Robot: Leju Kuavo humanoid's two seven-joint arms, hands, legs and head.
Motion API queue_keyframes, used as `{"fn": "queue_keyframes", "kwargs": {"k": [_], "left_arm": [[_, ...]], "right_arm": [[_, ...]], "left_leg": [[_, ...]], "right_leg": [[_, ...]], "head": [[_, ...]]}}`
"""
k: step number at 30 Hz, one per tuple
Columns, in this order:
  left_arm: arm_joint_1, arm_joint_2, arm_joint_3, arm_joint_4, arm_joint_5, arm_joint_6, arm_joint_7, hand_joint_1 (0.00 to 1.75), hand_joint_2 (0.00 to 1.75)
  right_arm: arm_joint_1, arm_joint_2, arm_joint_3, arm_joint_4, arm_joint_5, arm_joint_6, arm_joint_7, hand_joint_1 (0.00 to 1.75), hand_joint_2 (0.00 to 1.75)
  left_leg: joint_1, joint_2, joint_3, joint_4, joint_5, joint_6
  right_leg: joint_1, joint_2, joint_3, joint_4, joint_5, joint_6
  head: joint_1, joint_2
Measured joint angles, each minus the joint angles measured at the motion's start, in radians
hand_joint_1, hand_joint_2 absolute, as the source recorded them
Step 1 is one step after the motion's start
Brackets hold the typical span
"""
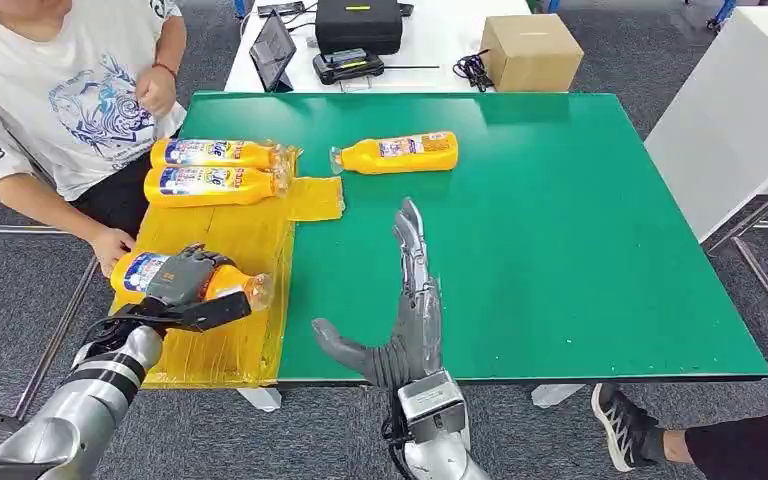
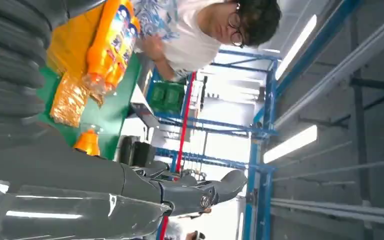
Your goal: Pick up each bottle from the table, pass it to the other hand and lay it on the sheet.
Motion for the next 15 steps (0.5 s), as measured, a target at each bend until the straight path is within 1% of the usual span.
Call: {"fn": "queue_keyframes", "kwargs": {"k": [3, 6, 7, 8, 9, 10, 11, 15], "left_arm": [[-0.004, 0.006, -0.003, 0.006, 0.003, -0.037, -0.008, 1.75, 1.75], [-0.006, 0.011, -0.008, 0.011, 0.003, -0.041, -0.011, 1.75, 1.75], [-0.007, 0.011, -0.009, 0.013, 0.003, -0.049, -0.011, 1.55, 1.75], [-0.006, 0.013, -0.011, 0.013, 0.006, -0.065, -0.011, 0.24, 1.75], [-0.007, 0.016, -0.013, 0.013, 0.006, -0.078, -0.011, 0.00, 1.75], [-0.006, 0.018, -0.018, 0.014, 0.002, -0.084, -0.011, 0.00, 1.75], [-0.004, 0.019, -0.022, 0.015, 0.000, -0.084, -0.011, 0.00, 0.00], [0.003, 0.022, -0.035, 0.023, -0.010, -0.077, 0.013, 0.00, 0.00]], "right_arm": [[0.000, 0.000, 0.000, 0.011, -0.003, 0.009, 0.000, 0.00, 1.75], [0.000, 0.000, -0.001, 0.019, -0.004, 0.011, 0.000, 0.00, 1.75], [0.000, 0.000, -0.001, 0.021, -0.005, 0.013, 0.000, 0.00, 1.75], [0.000, 0.000, -0.001, 0.024, -0.006, 0.020, 0.000, 0.00, 1.75], [0.000, 0.001, -0.001, 0.026, -0.009, 0.026, 0.001, 0.00, 1.75], [0.000, 0.001, -0.001, 0.029, -0.013, 0.032, 0.004, 0.00, 1.75], [0.000, 0.001, -0.002, 0.032, -0.014, 0.037, 0.005, 0.00, 1.75], [0.000, 0.002, -0.004, 0.043, -0.020, 0.045, 0.006, 0.00, 1.75]], "left_leg": [[0.000, 0.000, 0.001, 0.000, 0.000, 0.000], [0.000, 0.000, 0.002, 0.000, 0.000, 0.000], [0.000, 0.000, 0.002, 0.000, 0.000, 0.000], [0.000, 0.000, 0.003, 0.000, 0.000, 0.000], [0.000, 0.000, 0.003, 0.000, 0.000, 0.000], [0.000, 0.000, 0.004, 0.000, 0.000, 0.000], [0.000, 0.000, 0.005, -0.001, 0.000, 0.000], [0.000, 0.000, 0.006, -0.001, 0.000, -0.001]], "right_leg": [[0.000, 0.000, 0.001, 0.000, 0.000, 0.000], [0.000, 0.000, 0.002, 0.000, 0.000, 0.000], [0.000, 0.000, 0.002, 0.000, 0.000, 0.000], [0.000, 0.000, 0.002, 0.000, 0.000, 0.000], [0.000, 0.000, 0.003, 0.000, 0.000, 0.000], [0.000, 0.000, 0.004, 0.000, 0.000, 0.000], [0.000, 0.000, 0.004, 0.000, 0.000, 0.000], [0.000, 0.000, 0.006, 0.000, -0.001, -0.001]], "head": [[0.000, 0.000], [0.000, 0.000], [0.000, 0.000], [0.000, 0.000], [0.000, 0.000], [0.000, 0.000], [0.000, 0.000], [0.000, 0.000]]}}
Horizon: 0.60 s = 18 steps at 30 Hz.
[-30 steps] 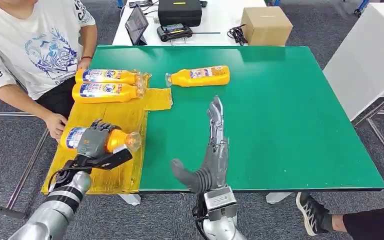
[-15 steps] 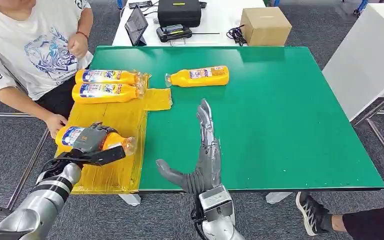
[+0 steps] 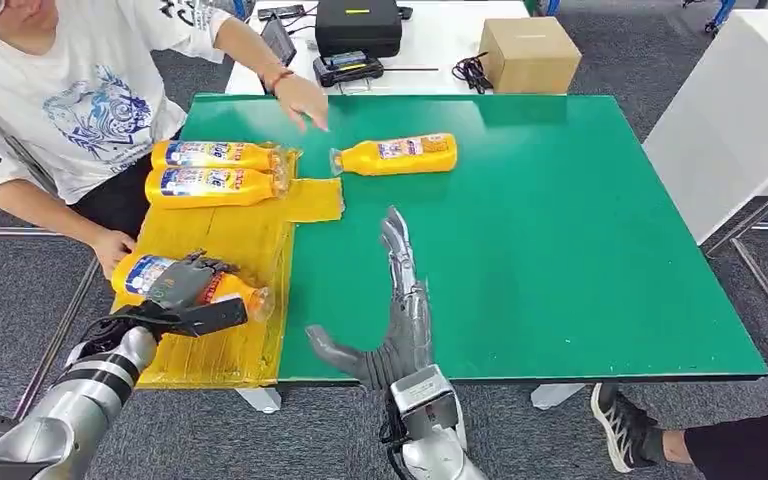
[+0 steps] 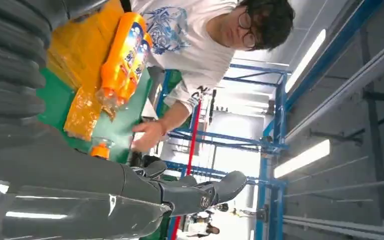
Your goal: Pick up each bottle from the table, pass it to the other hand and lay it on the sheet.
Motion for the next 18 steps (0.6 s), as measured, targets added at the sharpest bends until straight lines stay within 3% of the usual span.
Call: {"fn": "queue_keyframes", "kwargs": {"k": [18], "left_arm": [[0.003, 0.001, 0.003, 0.009, 0.099, -0.125, -0.009, 0.00, 0.00]], "right_arm": [[-0.001, 0.002, -0.005, 0.029, 0.003, 0.002, 0.002, 0.00, 1.75]], "left_leg": [[0.000, -0.003, 0.006, 0.000, 0.000, 0.000]], "right_leg": [[0.000, -0.001, 0.007, 0.000, -0.002, -0.001]], "head": [[0.000, 0.000]]}}
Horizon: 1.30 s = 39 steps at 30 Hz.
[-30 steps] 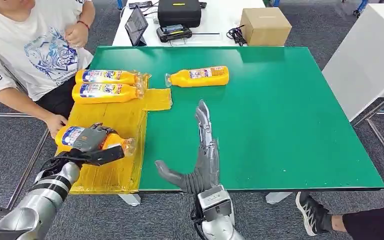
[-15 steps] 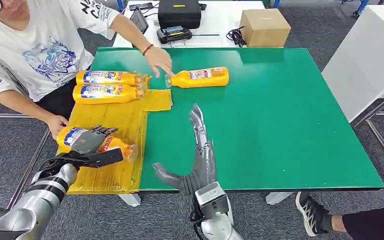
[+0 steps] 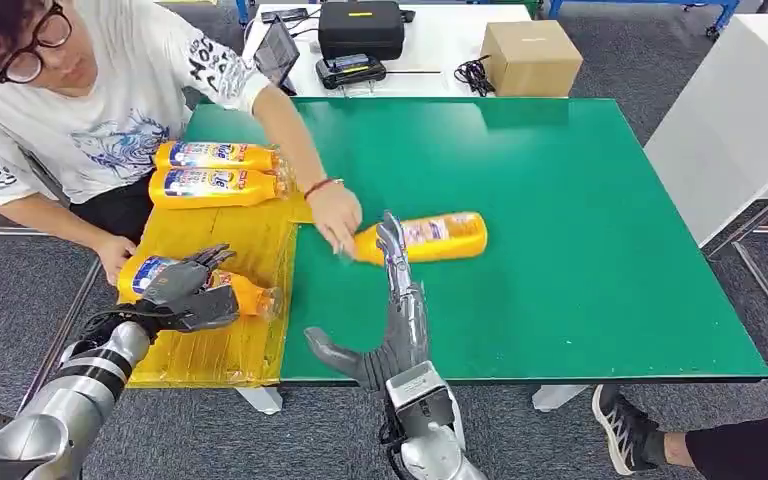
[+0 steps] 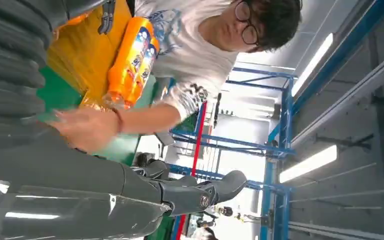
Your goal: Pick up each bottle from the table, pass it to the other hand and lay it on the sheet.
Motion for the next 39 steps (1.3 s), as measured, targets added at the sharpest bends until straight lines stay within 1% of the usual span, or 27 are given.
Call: {"fn": "queue_keyframes", "kwargs": {"k": [5, 6, 10, 12, 14, 17, 19, 21, 22, 23, 27, 30, 31, 35, 39], "left_arm": [[0.001, 0.000, 0.007, 0.000, 0.028, -0.018, -0.011, 0.00, 0.00], [0.001, 0.000, 0.010, 0.000, 0.049, -0.037, -0.019, 0.00, 0.00], [0.004, -0.001, 0.032, -0.006, 0.187, -0.204, -0.088, 0.00, 0.00], [0.017, -0.004, 0.047, -0.013, 0.240, -0.233, -0.112, 0.00, 0.00], [0.033, -0.011, 0.058, -0.027, 0.287, -0.229, -0.136, 0.00, 0.00], [0.062, -0.031, 0.073, -0.060, 0.352, -0.144, -0.165, 0.00, 0.00], [0.090, -0.057, 0.088, -0.091, 0.384, 0.008, -0.179, 0.00, 0.00], [0.124, -0.093, 0.119, -0.135, 0.434, 0.212, -0.210, 0.00, 0.00], [0.134, -0.108, 0.136, -0.156, 0.461, 0.269, -0.229, 0.00, 0.00], [0.143, -0.130, 0.153, -0.182, 0.494, 0.313, -0.251, 0.00, 0.00], [0.173, -0.165, 0.190, -0.267, 0.560, 0.401, -0.265, 0.00, 0.00], [0.208, -0.175, 0.186, -0.371, 0.663, 0.564, -0.266, 0.00, 0.00], [0.220, -0.181, 0.186, -0.414, 0.658, 0.609, -0.266, 0.00, 0.00], [0.251, -0.193, 0.190, -0.550, 0.614, 0.643, -0.266, 0.00, 0.00], [0.283, -0.215, 0.205, -0.671, 0.674, 0.646, -0.266, 0.00, 0.00]], "right_arm": [[-0.001, 0.001, 0.000, 0.004, 0.001, 0.000, 0.001, 0.00, 1.75], [-0.001, 0.001, 0.000, 0.006, 0.002, 0.000, 0.002, 0.00, 1.75], [-0.006, 0.003, 0.002, 0.017, 0.003, 0.003, 0.007, 0.00, 1.75], [-0.010, 0.004, 0.005, 0.024, 0.003, 0.003, 0.007, 0.00, 1.75], [-0.014, 0.005, 0.007, 0.030, 0.006, 0.003, 0.009, 0.00, 1.75], [-0.017, 0.005, 0.010, 0.038, 0.047, -0.029, 0.029, 0.00, 1.75], [-0.020, 0.005, 0.010, 0.045, 0.115, -0.068, 0.084, 0.00, 1.75], [-0.022, 0.005, 0.008, 0.064, 0.189, -0.085, 0.152, 0.00, 1.75], [-0.022, 0.005, 0.007, 0.073, 0.210, -0.085, 0.166, 0.00, 1.75], [-0.022, 0.005, 0.005, 0.083, 0.228, -0.085, 0.175, 0.00, 1.75], [-0.023, 0.005, 0.000, 0.114, 0.257, -0.085, 0.190, 0.00, 1.75], [-0.024, 0.005, -0.002, 0.139, 0.295, -0.089, 0.199, 0.00, 1.75], [-0.025, 0.005, -0.002, 0.145, 0.322, -0.092, 0.211, 0.00, 1.75], [-0.032, 0.002, -0.003, 0.162, 0.407, -0.092, 0.267, 0.00, 1.75], [-0.061, -0.031, -0.015, 0.172, 0.494, -0.039, 0.382, 0.00, 1.75]], "left_leg": [[0.000, 0.000, 0.001, 0.000, 0.000, 0.000], [0.000, 0.000, 0.001, 0.000, 0.000, 0.000], [0.000, -0.004, 0.006, 0.000, -0.002, -0.002], [0.000, -0.004, 0.008, 0.000, -0.003, -0.003], [0.000, -0.004, 0.008, 0.000, -0.003, -0.003], [0.000, -0.004, 0.008, 0.000, -0.002, -0.003], [0.000, -0.004, 0.007, 0.000, -0.002, -0.003], [0.000, -0.002, 0.002, 0.000, -0.001, -0.002], [0.000, -0.001, 0.000, 0.000, -0.001, -0.001], [0.000, -0.001, -0.002, 0.000, 0.000, 0.000], [0.000, 0.001, -0.005, 0.000, 0.000, -0.001], [0.000, 0.002, -0.008, 0.000, -0.001, -0.001], [0.001, 0.002, -0.009, 0.000, -0.001, -0.001], [0.001, 0.001, -0.011, 0.000, -0.001, -0.001], [0.001, 0.002, -0.011, 0.000, -0.001, -0.002]], "right_leg": [[0.000, 0.000, 0.001, 0.000, 0.000, 0.000], [0.000, 0.000, 0.001, 0.000, 0.000, 0.000], [0.000, -0.002, 0.007, 0.000, -0.003, 0.000], [0.000, -0.001, 0.008, 0.000, -0.003, 0.000], [0.000, -0.001, 0.008, 0.000, -0.003, 0.000], [0.000, -0.002, 0.007, 0.000, -0.003, 0.000], [0.000, -0.001, 0.006, 0.000, -0.003, 0.000], [0.000, -0.001, 0.001, 0.000, -0.001, -0.001], [0.000, -0.001, -0.001, 0.000, 0.000, -0.002], [0.000, -0.001, -0.003, 0.000, 0.000, -0.001], [0.000, -0.001, -0.006, 0.000, 0.000, -0.001], [0.001, -0.001, -0.010, 0.000, 0.000, -0.001], [0.001, 0.000, -0.011, 0.000, 0.000, -0.001], [0.001, -0.001, -0.012, 0.000, -0.001, -0.002], [0.001, 0.000, -0.012, 0.000, 0.000, -0.001]], "head": [[0.000, 0.000], [0.000, 0.000], [0.000, 0.000], [0.000, 0.000], [0.000, 0.000], [0.000, 0.000], [0.000, 0.000], [0.000, 0.000], [0.000, 0.000], [0.000, 0.000], [0.000, 0.000], [0.000, 0.000], [0.000, 0.000], [0.000, 0.000], [0.000, 0.000]]}}
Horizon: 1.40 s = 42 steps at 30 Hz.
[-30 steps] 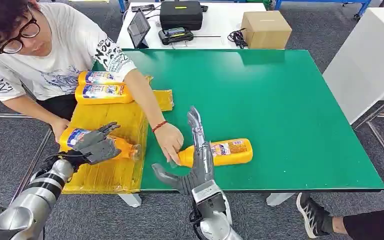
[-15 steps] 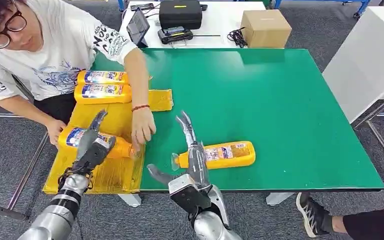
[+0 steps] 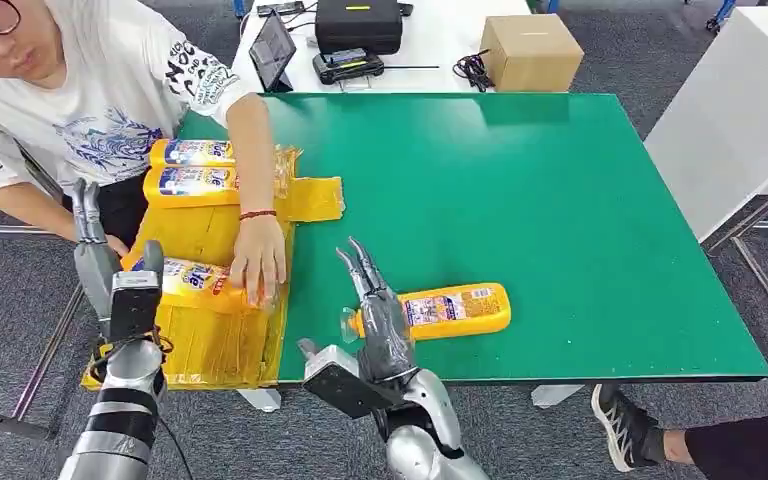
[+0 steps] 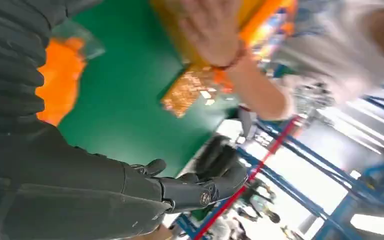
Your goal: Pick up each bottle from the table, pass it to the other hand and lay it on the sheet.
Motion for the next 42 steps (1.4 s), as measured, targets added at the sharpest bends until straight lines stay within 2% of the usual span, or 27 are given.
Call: {"fn": "queue_keyframes", "kwargs": {"k": [2, 7, 14, 18, 25, 32, 39, 42], "left_arm": [[0.008, -0.003, 0.004, -0.028, 0.066, 0.000, 0.000, 0.00, 0.00], [0.025, -0.004, 0.008, -0.067, 0.103, 0.000, 0.000, 0.00, 0.00], [0.080, -0.002, 0.001, -0.066, 0.174, -0.005, 0.000, 0.00, 0.00], [0.103, -0.003, -0.026, -0.050, 0.175, -0.016, 0.000, 0.00, 0.00], [0.123, -0.008, -0.072, -0.051, 0.159, -0.002, 0.000, 0.00, 0.00], [0.122, -0.010, -0.101, -0.049, 0.162, -0.001, 0.000, 0.00, 0.00], [0.114, -0.010, -0.146, -0.018, 0.192, -0.006, 0.000, 0.00, 0.00], [0.110, -0.011, -0.162, -0.004, 0.194, -0.008, 0.000, 0.00, 0.00]], "right_arm": [[-0.025, -0.030, -0.015, 0.007, 0.021, 0.045, 0.056, 0.00, 1.75], [-0.073, -0.089, -0.045, 0.021, 0.044, 0.121, 0.108, 0.00, 1.75], [-0.183, -0.222, -0.072, 0.091, 0.096, 0.269, 0.201, 0.00, 1.75], [-0.220, -0.271, -0.085, 0.134, 0.094, 0.318, 0.202, 0.00, 1.75], [-0.250, -0.362, -0.090, 0.196, -0.037, 0.463, 0.149, 0.00, 1.75], [-0.267, -0.416, -0.085, 0.223, -0.057, 0.491, 0.130, 0.00, 1.75], [-0.289, -0.487, -0.059, 0.224, -0.180, 0.630, 0.104, 0.00, 1.75], [-0.299, -0.521, -0.046, 0.219, -0.202, 0.654, 0.102, 0.00, 1.75]], "left_leg": [[0.000, 0.000, 0.000, 0.000, 0.000, 0.000], [0.000, 0.000, 0.000, 0.000, 0.001, 0.001], [-0.001, 0.000, 0.000, 0.001, 0.000, 0.001], [-0.001, -0.001, 0.000, 0.001, 0.000, 0.001], [-0.001, -0.001, -0.001, 0.001, 0.000, 0.001], [-0.001, -0.001, -0.001, 0.001, 0.000, 0.001], [-0.001, -0.001, -0.001, 0.001, 0.000, 0.001], [-0.002, -0.001, -0.001, 0.001, 0.000, 0.001]], "right_leg": [[0.000, 0.000, 0.000, 0.000, 0.000, 0.000], [0.000, 0.000, 0.000, 0.000, 0.001, 0.001], [0.000, 0.000, 0.000, 0.000, 0.001, 0.001], [0.000, 0.000, 0.000, 0.000, 0.001, 0.001], [0.000, 0.000, 0.000, 0.000, 0.001, 0.001], [0.000, 0.000, 0.000, 0.000, 0.001, 0.001], [0.000, 0.000, 0.000, 0.000, 0.001, 0.001], [-0.001, 0.000, 0.000, 0.000, 0.001, 0.001]], "head": [[0.000, 0.000], [-0.001, 0.000], [0.000, 0.000], [0.000, 0.000], [0.000, 0.000], [-0.001, 0.000], [0.000, 0.000], [-0.001, 0.000]]}}
